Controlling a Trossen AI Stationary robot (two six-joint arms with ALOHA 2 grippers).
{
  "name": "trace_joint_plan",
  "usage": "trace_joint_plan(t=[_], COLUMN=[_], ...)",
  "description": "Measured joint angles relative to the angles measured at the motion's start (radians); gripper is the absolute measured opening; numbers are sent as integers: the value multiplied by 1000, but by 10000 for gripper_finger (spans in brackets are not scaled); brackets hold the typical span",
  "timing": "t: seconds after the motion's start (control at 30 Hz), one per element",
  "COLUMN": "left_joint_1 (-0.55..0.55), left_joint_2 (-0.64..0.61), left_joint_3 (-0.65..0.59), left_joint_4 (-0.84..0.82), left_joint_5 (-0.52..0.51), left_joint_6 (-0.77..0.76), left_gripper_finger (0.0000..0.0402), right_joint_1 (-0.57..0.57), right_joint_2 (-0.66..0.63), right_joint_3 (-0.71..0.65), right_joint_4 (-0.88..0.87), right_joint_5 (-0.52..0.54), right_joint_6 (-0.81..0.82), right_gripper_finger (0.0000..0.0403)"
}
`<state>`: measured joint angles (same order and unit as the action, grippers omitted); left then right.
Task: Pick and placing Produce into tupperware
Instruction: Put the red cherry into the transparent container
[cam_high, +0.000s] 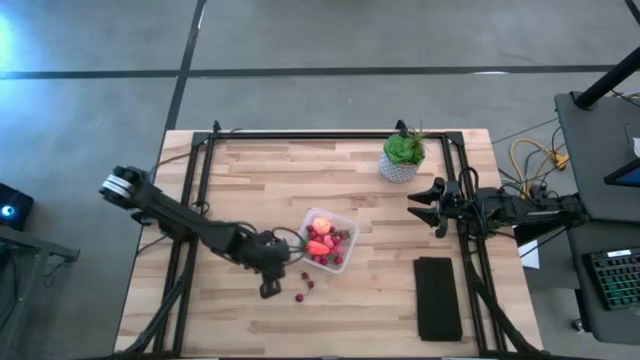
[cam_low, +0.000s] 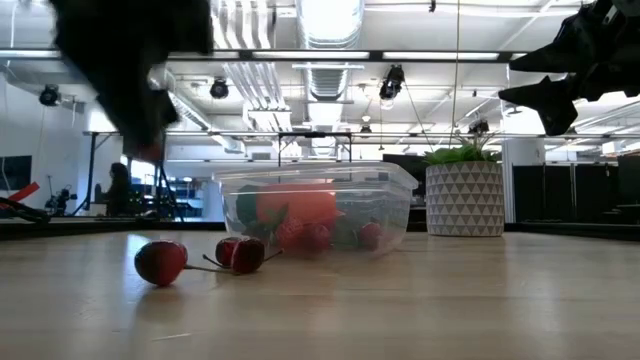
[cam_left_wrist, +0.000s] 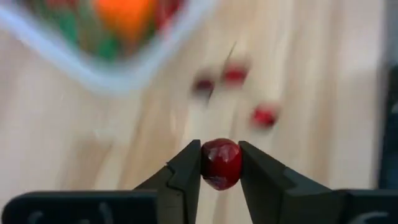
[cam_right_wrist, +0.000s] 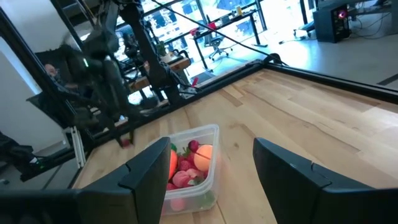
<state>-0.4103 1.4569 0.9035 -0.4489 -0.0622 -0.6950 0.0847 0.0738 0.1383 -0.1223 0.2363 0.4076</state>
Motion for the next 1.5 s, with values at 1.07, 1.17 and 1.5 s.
trace_joint_plan(t=[1.07, 1.17, 1.5], left_joint_1=[-73, -64, -4], left_joint_2=[124, 195, 321], left_joint_3=[166, 166, 171], left_joint_4=[37, 75, 110], left_joint_5=[-57, -63, -35], left_joint_6=[753, 760, 756], left_gripper_finger=[239, 239, 215], right_joint_1=[0, 0, 0], right_joint_2=[8, 8, 8], right_joint_3=[0, 0, 0], right_joint_4=[0, 0, 0], right_joint_5=[0, 0, 0], right_joint_6=[0, 0, 0], right_gripper_finger=[221, 221, 221])
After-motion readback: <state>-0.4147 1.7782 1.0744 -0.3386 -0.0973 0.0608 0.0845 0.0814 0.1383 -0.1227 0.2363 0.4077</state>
